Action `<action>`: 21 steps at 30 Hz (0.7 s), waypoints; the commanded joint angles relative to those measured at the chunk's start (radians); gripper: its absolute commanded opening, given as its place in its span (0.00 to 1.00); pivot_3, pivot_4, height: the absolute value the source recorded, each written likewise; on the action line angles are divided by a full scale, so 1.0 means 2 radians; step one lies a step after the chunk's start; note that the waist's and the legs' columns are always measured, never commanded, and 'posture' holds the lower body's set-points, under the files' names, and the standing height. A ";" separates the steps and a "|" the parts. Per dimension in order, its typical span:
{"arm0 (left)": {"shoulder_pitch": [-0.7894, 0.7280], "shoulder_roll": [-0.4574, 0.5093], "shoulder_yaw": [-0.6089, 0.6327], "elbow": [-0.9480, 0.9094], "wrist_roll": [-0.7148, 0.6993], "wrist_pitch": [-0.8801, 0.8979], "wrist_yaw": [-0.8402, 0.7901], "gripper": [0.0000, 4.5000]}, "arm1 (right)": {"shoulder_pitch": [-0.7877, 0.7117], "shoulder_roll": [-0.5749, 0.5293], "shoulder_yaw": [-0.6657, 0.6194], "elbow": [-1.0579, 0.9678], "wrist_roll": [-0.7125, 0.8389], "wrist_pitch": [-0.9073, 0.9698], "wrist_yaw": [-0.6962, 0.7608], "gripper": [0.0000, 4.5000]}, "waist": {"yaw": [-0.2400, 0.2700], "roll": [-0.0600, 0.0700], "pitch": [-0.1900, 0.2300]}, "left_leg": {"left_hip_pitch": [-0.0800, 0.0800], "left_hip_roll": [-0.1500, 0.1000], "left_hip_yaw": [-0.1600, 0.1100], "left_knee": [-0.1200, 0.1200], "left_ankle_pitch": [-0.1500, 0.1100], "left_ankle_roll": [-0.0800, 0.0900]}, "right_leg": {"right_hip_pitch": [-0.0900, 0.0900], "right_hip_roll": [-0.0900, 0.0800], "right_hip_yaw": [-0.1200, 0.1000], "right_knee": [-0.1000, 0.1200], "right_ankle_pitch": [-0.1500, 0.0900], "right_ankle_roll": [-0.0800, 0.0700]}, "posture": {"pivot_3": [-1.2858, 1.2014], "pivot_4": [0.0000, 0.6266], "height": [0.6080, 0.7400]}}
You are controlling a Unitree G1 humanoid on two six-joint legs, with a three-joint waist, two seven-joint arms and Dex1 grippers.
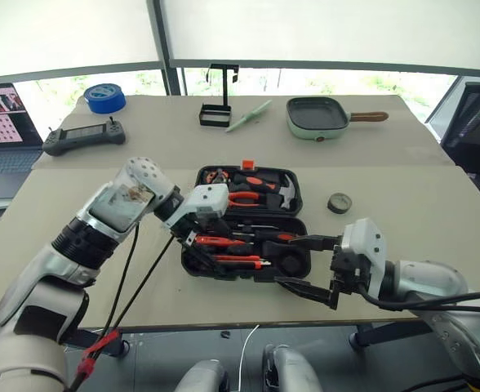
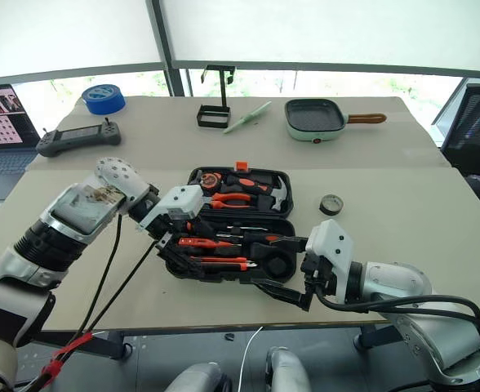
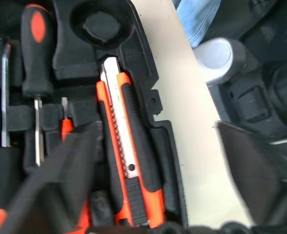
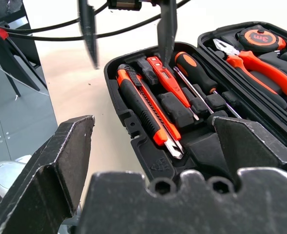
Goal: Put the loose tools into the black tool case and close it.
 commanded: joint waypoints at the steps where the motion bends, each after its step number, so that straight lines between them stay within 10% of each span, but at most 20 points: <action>1: 0.014 0.001 -0.002 0.002 0.029 -0.040 0.001 0.51 | -0.010 -0.001 -0.005 -0.009 0.002 -0.009 0.002 1.00 | 0.000 0.000 0.000 | 0.000 0.000 0.000 0.000 0.000 0.000 | 0.000 0.000 0.000 0.000 0.000 0.000 | 0.52 0.24 1.00; 7: 0.025 -0.011 -0.004 0.015 0.050 -0.064 -0.002 0.02 | -0.008 -0.002 -0.007 -0.013 0.005 -0.005 0.001 1.00 | 0.002 0.000 0.000 | -0.001 0.000 0.000 0.000 0.000 0.000 | 0.000 0.000 0.000 0.000 0.000 0.000 | 0.52 0.24 1.00; 21: 0.050 -0.015 -0.051 0.052 0.152 -0.171 0.041 0.01 | -0.008 0.002 -0.007 -0.013 0.007 -0.003 -0.007 1.00 | 0.001 0.000 0.000 | 0.000 0.000 0.000 0.000 0.000 0.000 | 0.000 0.000 0.000 0.000 0.000 0.000 | 0.52 0.24 1.00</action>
